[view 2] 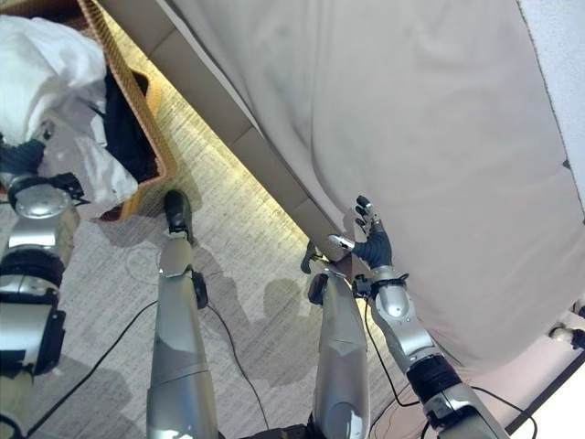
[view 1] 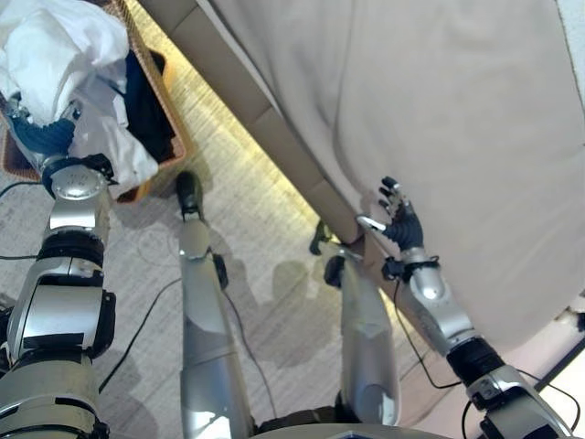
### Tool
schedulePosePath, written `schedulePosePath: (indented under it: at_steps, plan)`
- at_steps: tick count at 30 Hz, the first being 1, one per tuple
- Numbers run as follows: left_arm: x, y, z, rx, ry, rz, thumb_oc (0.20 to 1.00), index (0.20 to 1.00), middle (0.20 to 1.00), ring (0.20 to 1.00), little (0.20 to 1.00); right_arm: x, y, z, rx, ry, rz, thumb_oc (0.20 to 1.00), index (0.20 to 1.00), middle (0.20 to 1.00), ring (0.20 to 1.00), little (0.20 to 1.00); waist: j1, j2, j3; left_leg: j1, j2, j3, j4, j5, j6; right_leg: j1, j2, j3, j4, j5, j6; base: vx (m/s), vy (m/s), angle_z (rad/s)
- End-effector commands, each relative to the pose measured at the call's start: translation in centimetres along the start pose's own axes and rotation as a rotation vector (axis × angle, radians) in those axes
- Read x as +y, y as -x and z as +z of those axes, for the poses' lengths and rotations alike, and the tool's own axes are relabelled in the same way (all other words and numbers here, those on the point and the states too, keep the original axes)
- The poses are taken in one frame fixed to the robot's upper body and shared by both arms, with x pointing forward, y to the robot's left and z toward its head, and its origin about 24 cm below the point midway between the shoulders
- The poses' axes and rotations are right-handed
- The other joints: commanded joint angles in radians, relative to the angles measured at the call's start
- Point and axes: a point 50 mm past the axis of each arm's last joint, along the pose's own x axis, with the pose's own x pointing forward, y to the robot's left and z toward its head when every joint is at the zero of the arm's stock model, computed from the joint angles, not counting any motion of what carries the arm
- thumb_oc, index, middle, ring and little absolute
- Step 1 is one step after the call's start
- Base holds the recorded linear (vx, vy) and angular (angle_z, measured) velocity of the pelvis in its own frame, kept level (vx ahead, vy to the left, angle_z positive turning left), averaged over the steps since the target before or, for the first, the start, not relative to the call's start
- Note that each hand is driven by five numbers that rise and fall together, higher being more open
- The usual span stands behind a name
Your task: Pick up clothes into the bucket
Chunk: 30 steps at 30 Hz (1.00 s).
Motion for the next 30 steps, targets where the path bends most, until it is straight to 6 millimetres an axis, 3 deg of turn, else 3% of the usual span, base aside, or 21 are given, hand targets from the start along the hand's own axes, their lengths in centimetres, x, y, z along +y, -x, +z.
schedulePosePath:
  at_steps: [1,9,13,22,26,30]
  plan:
    - [2.8,-1.7,1.7,-0.062,0.014,0.088,1.000,1.000,1.000,1.000,1.000,-0.9,-0.1,1.6,-0.085,-0.043,-0.037,1.000,1.000,1.000,1.000,1.000,0.048,-0.074,-0.005,0.008,0.036,0.051,0.162,-0.185,0.017,0.001,-0.045,0.017,-0.098,0.156,0.039,0.00,0.000,0.00]
    - [3.3,-1.8,1.7,-0.073,0.014,0.106,1.000,1.000,1.000,1.000,1.000,-1.1,0.0,1.2,-0.071,-0.041,-0.047,1.000,1.000,1.000,1.000,1.000,0.055,-0.074,-0.005,0.055,0.043,0.056,0.141,-0.179,0.014,0.041,-0.043,0.013,-0.110,0.162,0.040,0.00,-0.001,0.00]
    - [2.7,-0.7,2.5,-0.157,0.096,0.107,1.000,1.000,1.000,1.000,1.000,-1.2,0.3,0.7,-0.054,-0.056,-0.075,1.000,1.000,1.000,1.000,1.000,0.070,-0.068,-0.005,0.089,0.042,0.064,0.118,-0.173,0.012,0.072,-0.046,0.006,-0.123,0.168,0.041,0.00,-0.005,-0.02]
    - [1.9,5.7,0.3,-0.231,0.379,0.039,1.000,1.000,1.000,1.000,1.000,-3.1,2.0,-0.9,0.013,-0.056,-0.178,1.000,1.000,1.000,1.000,1.000,0.120,-0.044,-0.005,0.209,0.023,0.082,0.034,-0.158,0.013,0.180,-0.062,-0.014,-0.169,0.181,0.042,0.00,0.000,0.00]
    - [0.8,8.9,0.9,-0.290,0.500,-0.074,1.000,1.000,1.000,1.000,1.000,-4.2,2.7,-1.6,0.041,-0.062,-0.233,1.000,1.000,1.000,1.000,1.000,0.147,-0.022,-0.005,0.302,0.012,0.094,-0.017,-0.145,0.014,0.269,-0.073,-0.025,-0.194,0.185,0.042,0.00,-0.007,0.07]
    - [-0.2,10.7,0.9,-0.293,0.543,-0.194,1.000,1.000,1.000,1.000,1.000,-4.9,3.0,-1.8,0.050,-0.051,-0.253,1.000,1.000,1.000,1.000,1.000,0.156,-0.003,-0.005,0.387,0.008,0.101,-0.057,-0.134,0.013,0.347,-0.082,-0.033,-0.216,0.192,0.043,0.03,0.011,0.07]
